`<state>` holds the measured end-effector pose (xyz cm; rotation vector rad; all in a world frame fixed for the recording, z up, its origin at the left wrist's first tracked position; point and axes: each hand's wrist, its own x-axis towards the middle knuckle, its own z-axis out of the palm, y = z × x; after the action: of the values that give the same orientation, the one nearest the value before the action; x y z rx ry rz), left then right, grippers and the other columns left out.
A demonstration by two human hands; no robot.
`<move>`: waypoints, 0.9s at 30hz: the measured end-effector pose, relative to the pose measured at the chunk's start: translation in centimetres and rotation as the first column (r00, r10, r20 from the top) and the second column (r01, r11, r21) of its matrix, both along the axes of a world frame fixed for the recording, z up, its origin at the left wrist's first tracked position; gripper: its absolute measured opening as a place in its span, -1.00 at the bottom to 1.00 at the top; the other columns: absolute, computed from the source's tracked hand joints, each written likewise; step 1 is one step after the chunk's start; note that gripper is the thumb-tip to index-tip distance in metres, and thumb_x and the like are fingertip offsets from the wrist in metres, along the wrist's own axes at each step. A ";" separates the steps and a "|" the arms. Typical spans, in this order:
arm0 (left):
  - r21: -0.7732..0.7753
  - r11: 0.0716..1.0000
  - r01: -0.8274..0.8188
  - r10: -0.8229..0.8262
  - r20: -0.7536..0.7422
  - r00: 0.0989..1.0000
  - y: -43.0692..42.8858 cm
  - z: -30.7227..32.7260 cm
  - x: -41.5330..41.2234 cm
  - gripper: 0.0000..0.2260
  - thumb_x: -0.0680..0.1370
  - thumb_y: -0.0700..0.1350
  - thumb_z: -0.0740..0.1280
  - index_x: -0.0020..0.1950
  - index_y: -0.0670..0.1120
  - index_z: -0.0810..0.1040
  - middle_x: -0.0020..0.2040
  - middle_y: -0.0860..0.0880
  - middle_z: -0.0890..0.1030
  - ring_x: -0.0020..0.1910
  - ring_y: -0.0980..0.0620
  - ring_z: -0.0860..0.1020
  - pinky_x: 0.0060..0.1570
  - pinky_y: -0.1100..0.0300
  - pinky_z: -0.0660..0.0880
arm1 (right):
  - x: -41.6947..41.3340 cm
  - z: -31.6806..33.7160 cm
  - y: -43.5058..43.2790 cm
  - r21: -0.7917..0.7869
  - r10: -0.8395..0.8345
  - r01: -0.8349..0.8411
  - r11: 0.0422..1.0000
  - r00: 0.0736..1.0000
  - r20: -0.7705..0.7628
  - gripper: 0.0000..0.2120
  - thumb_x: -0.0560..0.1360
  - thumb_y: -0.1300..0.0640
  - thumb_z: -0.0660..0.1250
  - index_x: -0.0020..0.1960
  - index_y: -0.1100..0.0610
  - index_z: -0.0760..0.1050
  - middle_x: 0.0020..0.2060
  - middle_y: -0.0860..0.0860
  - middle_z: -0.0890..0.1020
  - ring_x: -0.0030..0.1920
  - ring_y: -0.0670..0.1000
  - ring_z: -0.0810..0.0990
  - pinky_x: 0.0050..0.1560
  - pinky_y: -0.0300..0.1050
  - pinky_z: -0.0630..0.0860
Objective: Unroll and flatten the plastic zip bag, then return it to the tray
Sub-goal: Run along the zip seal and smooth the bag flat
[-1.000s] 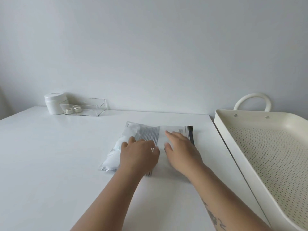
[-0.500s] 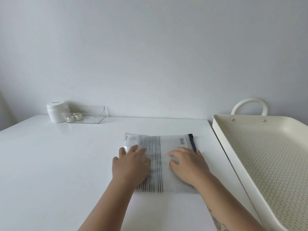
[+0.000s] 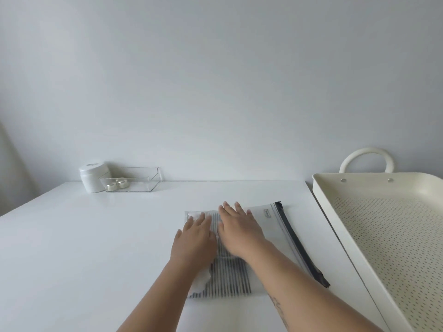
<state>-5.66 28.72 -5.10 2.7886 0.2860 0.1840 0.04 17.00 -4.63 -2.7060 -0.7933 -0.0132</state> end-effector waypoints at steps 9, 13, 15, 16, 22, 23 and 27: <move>0.080 0.997 -0.002 0.003 -0.003 1.000 -0.2 -1.1 0.0 -0.53 0.62 0.04 -0.09 0.54 0.06 0.12 0.59 0.08 0.03 0.55 -0.02 -0.07 0.48 -0.06 -0.03 | 0.5 -2.3 0.1 -0.035 -0.016 0.015 0.999 1.000 -0.013 -0.47 0.62 -0.02 -0.14 0.55 0.11 -0.09 0.57 0.00 -0.05 0.55 0.04 -0.12 0.51 0.05 -0.15; 0.083 0.997 0.000 0.000 0.001 1.000 0.0 -1.3 -0.1 -0.53 0.62 0.04 -0.10 0.54 0.06 0.12 0.59 0.08 0.03 0.55 0.00 -0.07 0.49 -0.02 -0.04 | 0.4 -3.0 0.1 -0.004 -0.034 0.035 0.999 0.999 0.028 -0.47 0.62 -0.02 -0.13 0.55 0.11 -0.06 0.57 0.02 -0.01 0.55 0.02 -0.08 0.51 0.02 -0.14; 0.083 0.997 0.004 -0.004 -0.001 1.000 -0.1 -1.3 -0.2 -0.53 0.62 0.04 -0.10 0.54 0.06 0.14 0.59 0.08 0.04 0.55 0.00 -0.07 0.49 -0.01 -0.04 | 0.5 -3.1 -0.1 0.001 -0.039 0.039 0.999 0.998 0.041 -0.47 0.61 -0.03 -0.13 0.55 0.10 -0.05 0.56 0.02 0.01 0.55 0.01 -0.06 0.50 0.01 -0.14; 0.089 0.996 0.007 -0.007 -0.004 1.000 -0.1 -1.2 -0.2 -0.53 0.62 0.04 -0.10 0.54 0.06 0.14 0.58 0.08 0.05 0.55 -0.01 -0.06 0.49 -0.01 -0.04 | 0.6 -3.1 -0.2 0.000 -0.041 0.041 0.999 0.998 0.042 -0.46 0.60 -0.04 -0.13 0.55 0.09 -0.04 0.56 0.02 0.02 0.55 0.01 -0.05 0.50 0.00 -0.14; 0.157 0.987 0.019 -0.018 -0.013 1.000 -0.4 -1.0 -0.4 -0.54 0.63 0.04 -0.10 0.54 0.03 0.14 0.58 0.05 0.06 0.55 -0.03 -0.04 0.49 -0.04 -0.02 | 0.8 -2.9 -0.8 -0.032 -0.051 0.052 0.998 0.997 0.053 -0.44 0.58 -0.07 -0.15 0.55 0.06 -0.03 0.56 0.01 0.04 0.54 -0.02 -0.03 0.49 -0.03 -0.18; 0.168 0.986 0.021 -0.019 -0.015 1.000 -0.5 -1.0 -0.3 -0.54 0.63 0.03 -0.10 0.54 0.03 0.14 0.58 0.05 0.06 0.55 -0.04 -0.03 0.49 -0.04 -0.02 | 0.8 -2.9 -0.9 -0.036 -0.054 0.057 0.998 0.997 0.061 -0.43 0.58 -0.08 -0.15 0.55 0.07 -0.04 0.56 0.01 0.03 0.54 -0.02 -0.03 0.49 -0.03 -0.19; 0.203 0.979 0.025 -0.017 -0.039 0.999 -0.7 -0.9 -0.3 -0.53 0.63 0.04 -0.12 0.54 0.00 0.13 0.59 0.03 0.05 0.55 -0.04 -0.03 0.48 -0.07 -0.02 | 0.8 -3.0 -1.0 -0.066 -0.075 0.081 0.995 0.994 0.084 -0.42 0.57 -0.11 -0.17 0.55 0.06 -0.05 0.56 0.03 0.03 0.54 -0.02 -0.04 0.48 -0.03 -0.22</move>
<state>-5.99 28.05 -5.96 2.9988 0.2594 0.1648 0.79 15.97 -7.63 -2.8163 -0.7231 -0.1169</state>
